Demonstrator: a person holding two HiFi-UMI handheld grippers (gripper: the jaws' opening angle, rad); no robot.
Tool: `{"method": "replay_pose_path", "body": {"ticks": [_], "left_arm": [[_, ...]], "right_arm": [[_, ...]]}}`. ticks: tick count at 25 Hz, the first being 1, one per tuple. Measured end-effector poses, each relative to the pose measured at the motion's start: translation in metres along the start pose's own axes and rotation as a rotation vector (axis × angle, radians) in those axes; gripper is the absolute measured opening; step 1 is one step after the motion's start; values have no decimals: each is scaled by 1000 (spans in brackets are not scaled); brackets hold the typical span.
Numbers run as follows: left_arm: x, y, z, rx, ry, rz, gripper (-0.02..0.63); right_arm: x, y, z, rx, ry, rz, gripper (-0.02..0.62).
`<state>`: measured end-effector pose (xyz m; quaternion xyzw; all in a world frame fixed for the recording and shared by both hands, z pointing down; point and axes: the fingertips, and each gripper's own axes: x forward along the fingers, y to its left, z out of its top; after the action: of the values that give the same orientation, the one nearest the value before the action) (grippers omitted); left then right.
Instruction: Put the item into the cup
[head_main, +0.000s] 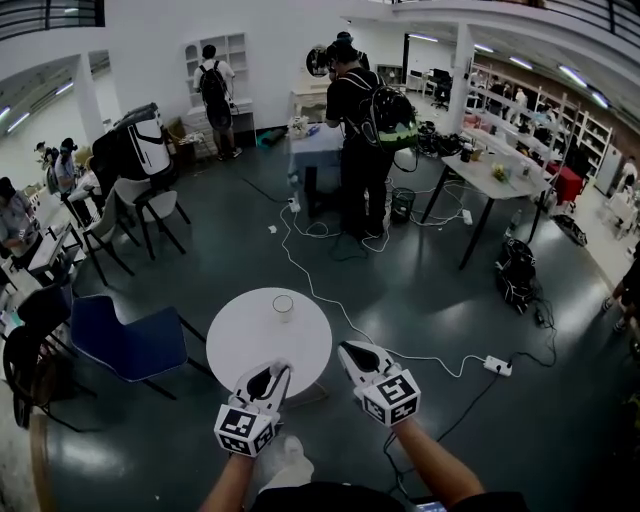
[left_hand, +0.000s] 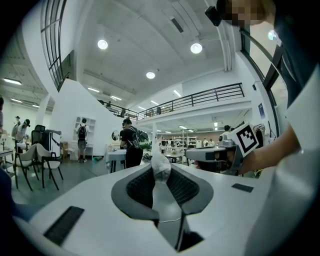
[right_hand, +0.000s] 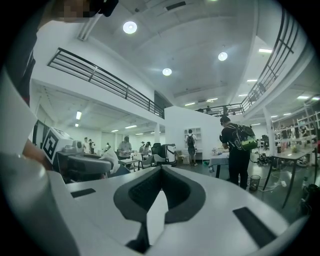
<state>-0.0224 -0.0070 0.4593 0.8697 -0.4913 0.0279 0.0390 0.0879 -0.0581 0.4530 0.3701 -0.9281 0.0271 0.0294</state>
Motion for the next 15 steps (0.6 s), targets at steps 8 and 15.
{"method": "replay_pose_path", "body": {"ticks": [8, 15], "left_arm": [[44, 49, 10, 4, 4, -30, 83], [74, 97, 13, -9, 8, -43, 83]], "right_arm": [[53, -34, 9, 8, 2, -35, 17], [102, -52, 9, 15, 21, -49, 17]]}}
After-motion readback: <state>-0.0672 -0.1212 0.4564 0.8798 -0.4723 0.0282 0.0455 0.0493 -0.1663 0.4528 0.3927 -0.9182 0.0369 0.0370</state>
